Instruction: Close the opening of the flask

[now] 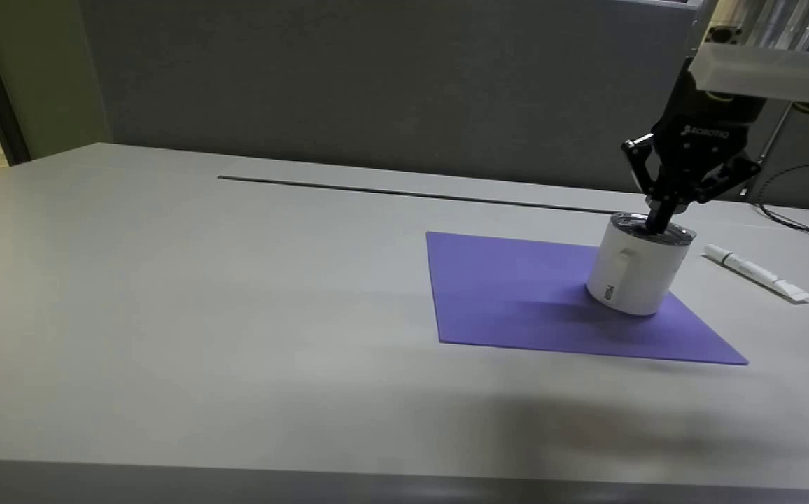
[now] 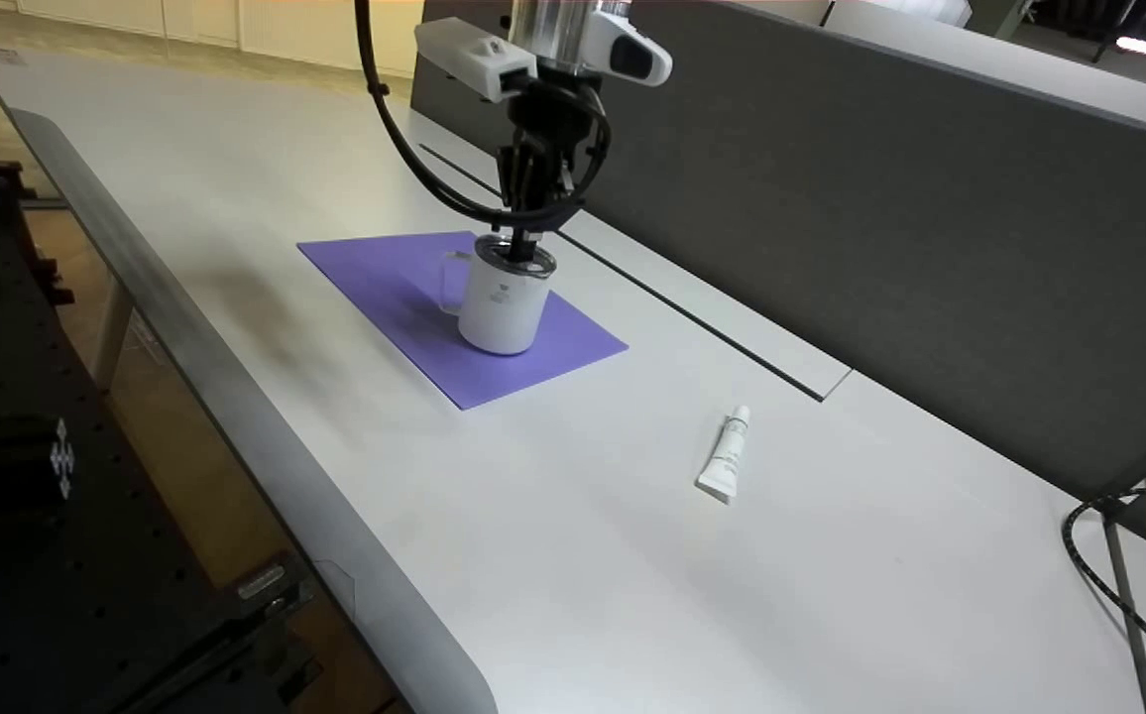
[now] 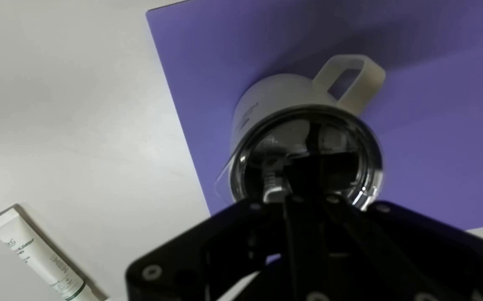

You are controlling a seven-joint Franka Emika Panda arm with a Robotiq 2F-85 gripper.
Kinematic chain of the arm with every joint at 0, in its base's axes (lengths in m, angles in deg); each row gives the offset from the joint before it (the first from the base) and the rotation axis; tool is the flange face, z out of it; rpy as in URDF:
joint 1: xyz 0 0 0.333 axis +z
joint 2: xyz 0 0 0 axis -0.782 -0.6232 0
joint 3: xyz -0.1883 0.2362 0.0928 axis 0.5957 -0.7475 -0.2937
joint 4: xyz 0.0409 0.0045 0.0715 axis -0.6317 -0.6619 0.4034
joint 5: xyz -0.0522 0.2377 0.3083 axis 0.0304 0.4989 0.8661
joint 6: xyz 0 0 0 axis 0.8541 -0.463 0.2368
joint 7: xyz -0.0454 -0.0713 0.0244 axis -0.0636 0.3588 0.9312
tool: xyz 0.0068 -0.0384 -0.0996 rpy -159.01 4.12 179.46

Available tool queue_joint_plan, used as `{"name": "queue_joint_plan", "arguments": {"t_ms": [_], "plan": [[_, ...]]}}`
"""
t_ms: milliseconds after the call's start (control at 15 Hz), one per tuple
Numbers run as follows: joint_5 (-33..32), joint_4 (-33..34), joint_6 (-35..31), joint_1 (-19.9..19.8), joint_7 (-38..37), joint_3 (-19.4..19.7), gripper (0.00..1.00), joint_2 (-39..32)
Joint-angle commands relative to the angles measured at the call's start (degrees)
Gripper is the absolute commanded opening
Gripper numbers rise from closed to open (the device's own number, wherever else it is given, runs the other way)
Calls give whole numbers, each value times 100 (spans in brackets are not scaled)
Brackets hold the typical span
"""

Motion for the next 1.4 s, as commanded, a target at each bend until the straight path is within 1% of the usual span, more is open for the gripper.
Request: {"name": "queue_joint_plan", "arguments": {"t_ms": [0, 133, 400, 667, 933, 1333], "plan": [[336, 27, 291, -44, 39, -126, 0, -60], [494, 94, 500, -54, 20, -150, 0, -84], [661, 174, 710, -23, -51, -146, 0, -121], [589, 188, 673, 8, -120, -82, 0, -155], [329, 207, 448, 67, -204, 36, 0, -172], [671, 611, 707, -4, -116, -109, 0, 124]]}}
